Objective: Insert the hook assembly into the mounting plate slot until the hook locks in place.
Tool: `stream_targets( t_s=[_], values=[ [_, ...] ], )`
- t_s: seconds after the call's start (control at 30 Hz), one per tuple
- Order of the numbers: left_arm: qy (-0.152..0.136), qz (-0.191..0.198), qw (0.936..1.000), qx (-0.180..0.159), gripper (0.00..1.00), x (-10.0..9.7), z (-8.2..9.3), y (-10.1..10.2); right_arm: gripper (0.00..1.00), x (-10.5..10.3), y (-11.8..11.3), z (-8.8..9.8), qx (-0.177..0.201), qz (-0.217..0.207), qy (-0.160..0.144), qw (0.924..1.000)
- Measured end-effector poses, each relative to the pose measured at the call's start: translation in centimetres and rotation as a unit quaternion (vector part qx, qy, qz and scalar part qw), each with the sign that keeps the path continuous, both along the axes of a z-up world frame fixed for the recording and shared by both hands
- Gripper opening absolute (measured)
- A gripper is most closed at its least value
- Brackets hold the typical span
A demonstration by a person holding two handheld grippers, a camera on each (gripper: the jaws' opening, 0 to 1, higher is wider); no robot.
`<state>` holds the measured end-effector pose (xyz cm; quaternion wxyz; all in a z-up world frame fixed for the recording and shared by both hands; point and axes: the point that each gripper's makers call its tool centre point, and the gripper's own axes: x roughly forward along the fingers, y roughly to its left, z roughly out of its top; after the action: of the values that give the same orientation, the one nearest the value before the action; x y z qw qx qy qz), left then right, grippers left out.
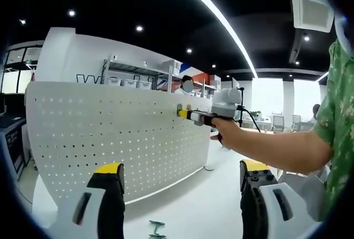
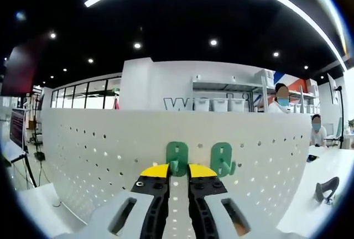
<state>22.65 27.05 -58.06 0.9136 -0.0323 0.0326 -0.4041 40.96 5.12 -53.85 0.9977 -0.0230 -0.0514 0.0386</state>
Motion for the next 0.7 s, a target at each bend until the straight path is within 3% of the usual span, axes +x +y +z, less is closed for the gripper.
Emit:
stream_targets(
  t_s=[0.2, 0.7],
  values=[
    [0.000, 0.001, 1.0000, 0.002, 0.88, -0.1, 0.0, 0.1, 0.16, -0.4, 0.1, -0.5, -0.001, 0.004, 0.004, 1.0000],
    [-0.003, -0.001, 1.0000, 0.007, 0.88, -0.4, 0.1, 0.0, 0.44, -1.5, 0.1, -1.2, 0.010, 0.022, 0.009, 0.9997]
  ],
)
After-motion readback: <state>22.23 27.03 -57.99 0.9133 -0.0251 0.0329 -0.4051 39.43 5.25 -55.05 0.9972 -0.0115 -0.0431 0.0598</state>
